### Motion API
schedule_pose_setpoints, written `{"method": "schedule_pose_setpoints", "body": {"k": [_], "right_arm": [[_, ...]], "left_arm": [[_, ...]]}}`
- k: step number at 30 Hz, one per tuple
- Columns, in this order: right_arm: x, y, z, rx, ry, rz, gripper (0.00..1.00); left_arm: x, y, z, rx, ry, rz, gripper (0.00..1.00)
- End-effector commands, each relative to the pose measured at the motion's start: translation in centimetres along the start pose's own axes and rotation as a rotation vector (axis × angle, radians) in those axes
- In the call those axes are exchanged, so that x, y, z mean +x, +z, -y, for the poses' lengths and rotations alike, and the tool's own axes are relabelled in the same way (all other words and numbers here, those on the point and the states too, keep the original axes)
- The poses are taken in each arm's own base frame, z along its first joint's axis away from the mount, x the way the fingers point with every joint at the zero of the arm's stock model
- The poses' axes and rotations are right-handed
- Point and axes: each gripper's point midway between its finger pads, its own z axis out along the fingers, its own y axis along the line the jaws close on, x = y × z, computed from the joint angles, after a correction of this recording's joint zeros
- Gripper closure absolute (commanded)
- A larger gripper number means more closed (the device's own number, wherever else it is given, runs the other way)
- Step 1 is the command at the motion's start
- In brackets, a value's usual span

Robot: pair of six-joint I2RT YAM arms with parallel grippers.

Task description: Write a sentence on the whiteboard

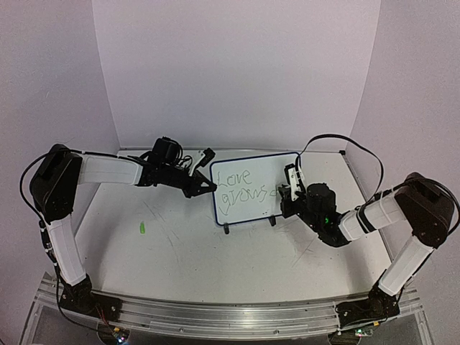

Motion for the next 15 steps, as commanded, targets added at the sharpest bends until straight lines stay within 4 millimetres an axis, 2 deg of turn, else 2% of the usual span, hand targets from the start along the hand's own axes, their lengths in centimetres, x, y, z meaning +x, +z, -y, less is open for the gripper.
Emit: {"method": "schedule_pose_setpoints", "body": {"k": [1,5,11,15], "right_arm": [[-0.3,-0.5,0.8,0.026,0.026,0.008,1.00],[-1.1,-1.1,0.9,0.023,0.026,0.027,1.00],[-3.0,-3.1,1.3,0.005,0.047,0.083,1.00],[-3.1,-2.4,1.5,-0.005,0.051,0.083,1.00]], "left_arm": [[8.7,0.8,-3.6,-0.160,0.016,-0.278,1.00],[8.9,0.8,-3.6,-0.162,0.015,-0.282,1.00],[9.1,0.9,-3.7,-0.163,0.013,-0.289,1.00],[9.1,1.0,-3.6,-0.153,0.008,-0.285,1.00]]}}
